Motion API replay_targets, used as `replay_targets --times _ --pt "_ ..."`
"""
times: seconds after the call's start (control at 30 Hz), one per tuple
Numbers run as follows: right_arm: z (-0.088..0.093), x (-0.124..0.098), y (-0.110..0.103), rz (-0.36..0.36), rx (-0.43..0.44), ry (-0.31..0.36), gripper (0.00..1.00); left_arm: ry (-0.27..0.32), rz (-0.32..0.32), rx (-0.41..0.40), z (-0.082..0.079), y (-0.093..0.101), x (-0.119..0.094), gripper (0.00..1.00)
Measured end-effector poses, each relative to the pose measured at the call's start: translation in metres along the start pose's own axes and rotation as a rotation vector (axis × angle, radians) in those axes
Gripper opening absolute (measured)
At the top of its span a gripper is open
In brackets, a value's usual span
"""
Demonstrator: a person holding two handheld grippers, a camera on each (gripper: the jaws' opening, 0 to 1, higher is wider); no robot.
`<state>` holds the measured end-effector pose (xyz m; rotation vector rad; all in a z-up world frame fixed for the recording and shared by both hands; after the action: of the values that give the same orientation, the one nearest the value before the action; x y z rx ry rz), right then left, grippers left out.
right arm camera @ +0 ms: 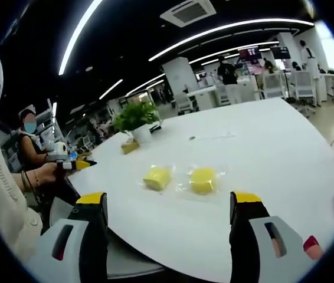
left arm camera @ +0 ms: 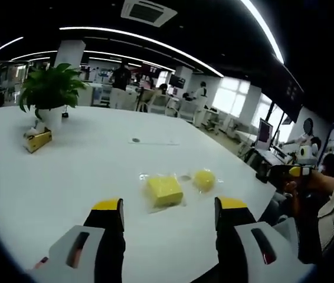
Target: Compare the silicone blocks by pressing each to a similar depth, holding the contact briefly, and releasing to observe deformation and rebound differences across the visible hardness samples.
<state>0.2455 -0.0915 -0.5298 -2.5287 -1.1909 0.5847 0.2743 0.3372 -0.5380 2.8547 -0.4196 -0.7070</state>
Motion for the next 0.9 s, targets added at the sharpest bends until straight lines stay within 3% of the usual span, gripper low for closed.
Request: replay_targets --times 0.43,0.9 --pt "-0.007 0.014 0.006 0.005 0.005 -0.032 0.79 -0.063 0.054 -0.041 0.002 -0.017 0.053 0.61" --pt "-0.009 0.020 0.015 0.027 0.011 -0.063 0.78 -0.113 0.084 -0.037 0.001 -0.021 0.101 0.60"
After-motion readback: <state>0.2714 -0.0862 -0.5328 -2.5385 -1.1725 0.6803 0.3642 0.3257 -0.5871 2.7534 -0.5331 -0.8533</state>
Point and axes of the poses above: the point that each gripper's makers call its tool centre point, and the gripper's own axes: x roughly forward along the fingers, y roughly to its right, z roughly out of its underside, the point moved 7 cm from there along -x, roughly backward along the fingers, and after that the axes turned 12 degrees about -z, right-handed, at the moved point
